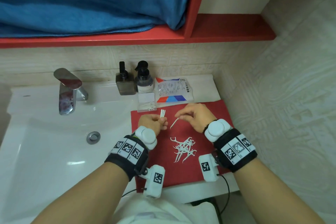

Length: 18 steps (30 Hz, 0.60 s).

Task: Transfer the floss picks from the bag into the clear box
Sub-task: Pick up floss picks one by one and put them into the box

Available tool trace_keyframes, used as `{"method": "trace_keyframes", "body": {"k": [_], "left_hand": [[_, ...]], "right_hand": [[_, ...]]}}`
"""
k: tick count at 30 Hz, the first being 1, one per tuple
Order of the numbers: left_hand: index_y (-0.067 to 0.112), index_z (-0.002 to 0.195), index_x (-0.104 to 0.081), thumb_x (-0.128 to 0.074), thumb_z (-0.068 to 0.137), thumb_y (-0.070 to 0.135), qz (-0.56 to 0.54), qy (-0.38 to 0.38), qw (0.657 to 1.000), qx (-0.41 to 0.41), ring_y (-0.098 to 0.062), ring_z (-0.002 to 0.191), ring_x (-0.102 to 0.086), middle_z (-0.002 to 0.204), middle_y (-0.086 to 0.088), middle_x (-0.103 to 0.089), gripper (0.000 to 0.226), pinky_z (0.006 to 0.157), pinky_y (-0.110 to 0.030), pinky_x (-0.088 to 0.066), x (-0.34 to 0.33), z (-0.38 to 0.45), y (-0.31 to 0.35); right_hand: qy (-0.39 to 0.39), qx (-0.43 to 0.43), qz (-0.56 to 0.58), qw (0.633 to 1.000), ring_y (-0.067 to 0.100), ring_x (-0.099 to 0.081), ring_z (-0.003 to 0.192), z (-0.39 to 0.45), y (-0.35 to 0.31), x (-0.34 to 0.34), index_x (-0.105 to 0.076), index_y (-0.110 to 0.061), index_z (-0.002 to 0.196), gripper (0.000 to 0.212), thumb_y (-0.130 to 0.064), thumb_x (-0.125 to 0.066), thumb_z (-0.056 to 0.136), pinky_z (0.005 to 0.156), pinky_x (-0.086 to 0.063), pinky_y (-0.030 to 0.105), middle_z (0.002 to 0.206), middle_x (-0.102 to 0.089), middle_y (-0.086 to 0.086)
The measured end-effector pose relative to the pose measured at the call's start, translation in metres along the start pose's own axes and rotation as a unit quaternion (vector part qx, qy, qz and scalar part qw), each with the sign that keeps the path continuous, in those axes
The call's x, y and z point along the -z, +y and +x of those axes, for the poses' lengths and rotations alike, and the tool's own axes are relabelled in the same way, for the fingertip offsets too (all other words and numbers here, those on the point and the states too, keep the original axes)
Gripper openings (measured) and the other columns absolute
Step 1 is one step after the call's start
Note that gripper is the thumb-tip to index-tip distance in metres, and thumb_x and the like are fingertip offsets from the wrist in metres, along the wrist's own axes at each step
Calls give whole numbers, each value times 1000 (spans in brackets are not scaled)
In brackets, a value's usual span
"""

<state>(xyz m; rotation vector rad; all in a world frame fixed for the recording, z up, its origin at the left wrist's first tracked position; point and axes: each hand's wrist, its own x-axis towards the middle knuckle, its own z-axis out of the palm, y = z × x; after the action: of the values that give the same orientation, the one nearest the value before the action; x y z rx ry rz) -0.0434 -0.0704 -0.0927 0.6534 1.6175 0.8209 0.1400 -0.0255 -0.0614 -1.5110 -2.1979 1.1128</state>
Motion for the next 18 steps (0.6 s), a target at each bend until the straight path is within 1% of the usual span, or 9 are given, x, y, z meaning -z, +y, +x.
{"method": "trace_keyframes", "body": {"k": [2,5,6,8,10,13,18], "left_hand": [[-10,95,-66,-59,91,2,-2,-29,1000,4,-14,50,-65,72,-13,-68,15,63,-23,-58,-2,0,-1],[-10,96,-65,-62,89,2,-36,-102,994,20,-18,53,-67,77,-18,-69,15,62,-25,-59,-2,-5,3],[-8,94,-66,-62,89,2,-36,-118,992,16,-19,56,-68,78,-19,-69,13,64,-26,-59,-2,-6,3],[-4,89,-69,-61,90,3,-19,-137,990,6,-20,61,-69,80,-18,-71,10,70,-30,-60,-4,-7,4],[-4,88,-68,-60,90,2,-15,-159,987,3,-19,62,-70,78,-16,-71,10,66,-27,-60,-5,-9,6],[-3,90,-68,-59,91,0,-33,-196,980,-3,-20,63,-71,78,-15,-71,9,64,-24,-58,-7,-13,10],[-4,93,-67,-58,91,1,-55,-238,970,-12,-22,68,-71,81,-16,-72,11,73,-29,-59,-8,-21,18]], "right_hand": [[-7,5,5,1000,-3,-62,77,-2,-2,1,-79,-27,92,14,-16,-74,85,75,-45,9,82,-66,-17],[-12,21,7,1000,-2,-63,76,-3,-7,0,-79,-25,90,13,-15,-76,82,73,-47,10,81,-69,-15],[-11,17,11,1000,-3,-64,76,-4,-9,-1,-79,-23,89,12,-15,-78,81,73,-47,9,80,-70,-15],[-5,2,19,1000,-4,-67,75,-5,-11,0,-78,-21,87,11,-14,-80,78,75,-50,11,79,-71,-16],[10,-3,21,1000,-2,-68,75,-7,-13,3,-78,-21,85,11,-13,-80,77,77,-52,14,78,-72,-14],[38,1,42,998,1,-69,74,-11,-17,6,-77,-19,83,12,-9,-79,77,76,-52,14,79,-74,-9],[75,9,48,996,3,-69,76,-18,-19,12,-77,-18,84,12,-9,-79,77,77,-54,17,79,-73,-9]]}}
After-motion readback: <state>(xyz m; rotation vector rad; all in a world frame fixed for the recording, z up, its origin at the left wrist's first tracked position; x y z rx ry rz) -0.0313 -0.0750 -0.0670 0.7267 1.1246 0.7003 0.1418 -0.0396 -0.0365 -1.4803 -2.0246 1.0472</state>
